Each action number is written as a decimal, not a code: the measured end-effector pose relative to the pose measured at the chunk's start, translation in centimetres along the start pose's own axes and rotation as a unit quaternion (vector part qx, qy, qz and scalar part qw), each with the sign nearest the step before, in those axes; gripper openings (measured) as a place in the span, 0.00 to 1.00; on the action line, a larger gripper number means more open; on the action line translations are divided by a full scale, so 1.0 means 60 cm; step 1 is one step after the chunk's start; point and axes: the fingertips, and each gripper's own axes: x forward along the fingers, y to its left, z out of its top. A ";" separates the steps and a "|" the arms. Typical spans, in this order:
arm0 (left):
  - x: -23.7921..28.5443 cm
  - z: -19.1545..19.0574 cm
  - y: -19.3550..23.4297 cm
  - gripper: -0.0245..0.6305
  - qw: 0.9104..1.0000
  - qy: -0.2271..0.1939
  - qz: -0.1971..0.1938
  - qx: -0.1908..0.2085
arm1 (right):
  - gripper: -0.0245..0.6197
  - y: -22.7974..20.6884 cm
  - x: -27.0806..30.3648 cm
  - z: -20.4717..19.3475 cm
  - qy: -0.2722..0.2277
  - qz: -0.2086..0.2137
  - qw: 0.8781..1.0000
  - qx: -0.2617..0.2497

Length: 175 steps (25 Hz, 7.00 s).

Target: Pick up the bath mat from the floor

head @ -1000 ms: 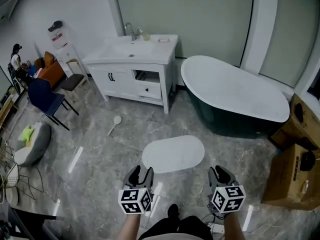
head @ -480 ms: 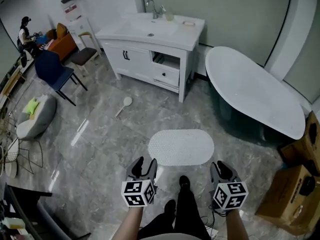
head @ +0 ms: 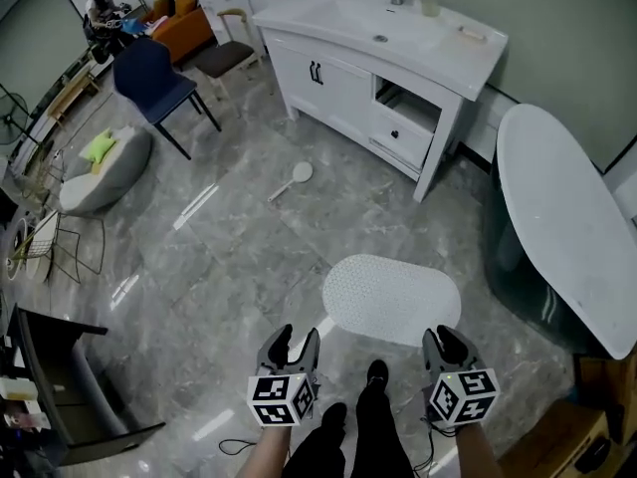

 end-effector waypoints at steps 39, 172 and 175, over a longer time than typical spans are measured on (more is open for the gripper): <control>0.607 -0.655 0.282 0.39 1.000 -0.022 0.010 0.006 | 0.19 -0.176 0.674 -0.589 -0.041 0.089 0.994 -0.048; 0.866 -0.809 -0.121 0.07 0.957 0.163 -0.226 0.075 | 0.41 -0.747 0.622 -0.887 0.134 -0.158 0.965 0.159; 0.860 -0.809 -0.115 0.07 0.958 0.162 -0.224 0.073 | 0.37 -0.711 0.634 -0.868 0.125 -0.138 0.973 0.136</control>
